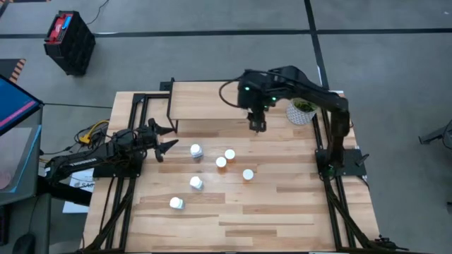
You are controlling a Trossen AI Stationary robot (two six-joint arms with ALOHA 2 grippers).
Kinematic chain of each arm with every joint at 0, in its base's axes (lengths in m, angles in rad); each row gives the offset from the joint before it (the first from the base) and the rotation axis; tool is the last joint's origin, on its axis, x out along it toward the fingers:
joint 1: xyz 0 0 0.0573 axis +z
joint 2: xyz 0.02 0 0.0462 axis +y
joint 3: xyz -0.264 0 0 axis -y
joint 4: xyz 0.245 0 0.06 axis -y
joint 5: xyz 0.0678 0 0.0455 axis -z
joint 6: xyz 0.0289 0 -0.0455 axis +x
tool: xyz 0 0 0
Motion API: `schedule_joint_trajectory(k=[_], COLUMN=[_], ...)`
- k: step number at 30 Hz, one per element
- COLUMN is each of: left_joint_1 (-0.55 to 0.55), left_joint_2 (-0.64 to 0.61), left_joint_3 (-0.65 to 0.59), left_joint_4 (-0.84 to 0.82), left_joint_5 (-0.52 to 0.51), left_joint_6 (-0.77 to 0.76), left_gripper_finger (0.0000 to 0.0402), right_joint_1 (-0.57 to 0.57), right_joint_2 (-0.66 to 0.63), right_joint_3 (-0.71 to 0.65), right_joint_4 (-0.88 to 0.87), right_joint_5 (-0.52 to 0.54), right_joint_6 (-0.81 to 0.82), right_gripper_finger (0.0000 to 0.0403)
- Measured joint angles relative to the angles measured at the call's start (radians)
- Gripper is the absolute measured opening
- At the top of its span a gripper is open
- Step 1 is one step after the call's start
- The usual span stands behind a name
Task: Pick and place medicine bottles onto shelf by color
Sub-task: Put the top white pill bottle on the shelf
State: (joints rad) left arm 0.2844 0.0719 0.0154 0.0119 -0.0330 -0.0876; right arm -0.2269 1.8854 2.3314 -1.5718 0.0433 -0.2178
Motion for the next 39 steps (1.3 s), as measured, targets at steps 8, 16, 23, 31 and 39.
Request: schedule_joint_trajectory(k=[8,16,23,31,39], left_joint_1=[0.000,0.000,0.000,0.000,0.001], left_joint_2=[0.000,0.000,0.000,0.000,0.129], left_joint_3=[0.000,0.003,0.034,0.102,0.254], left_joint_4=[0.000,0.050,0.132,0.102,-0.255], left_joint_5=[0.009,0.133,0.131,0.081,-0.038], left_joint_6=[-0.104,-0.136,-0.096,-0.076,-0.063], left_gripper_finger=[0.0248,0.0248,0.0248,0.0248,0.0248], right_joint_1=[0.024,0.024,0.035,0.053,0.119], right_joint_2=[-0.056,-0.122,-0.185,-0.432,-0.712], right_joint_3=[-0.001,-0.001,-0.018,-0.504,-1.024], right_joint_4=[0.001,0.001,0.005,0.169,0.648], right_joint_5=[-0.070,-0.102,-0.107,-0.108,-0.098], right_joint_6=[-0.072,-0.015,0.011,0.104,0.278], right_gripper_finger=[0.0223,0.0223,0.0223,0.0223,0.0223])
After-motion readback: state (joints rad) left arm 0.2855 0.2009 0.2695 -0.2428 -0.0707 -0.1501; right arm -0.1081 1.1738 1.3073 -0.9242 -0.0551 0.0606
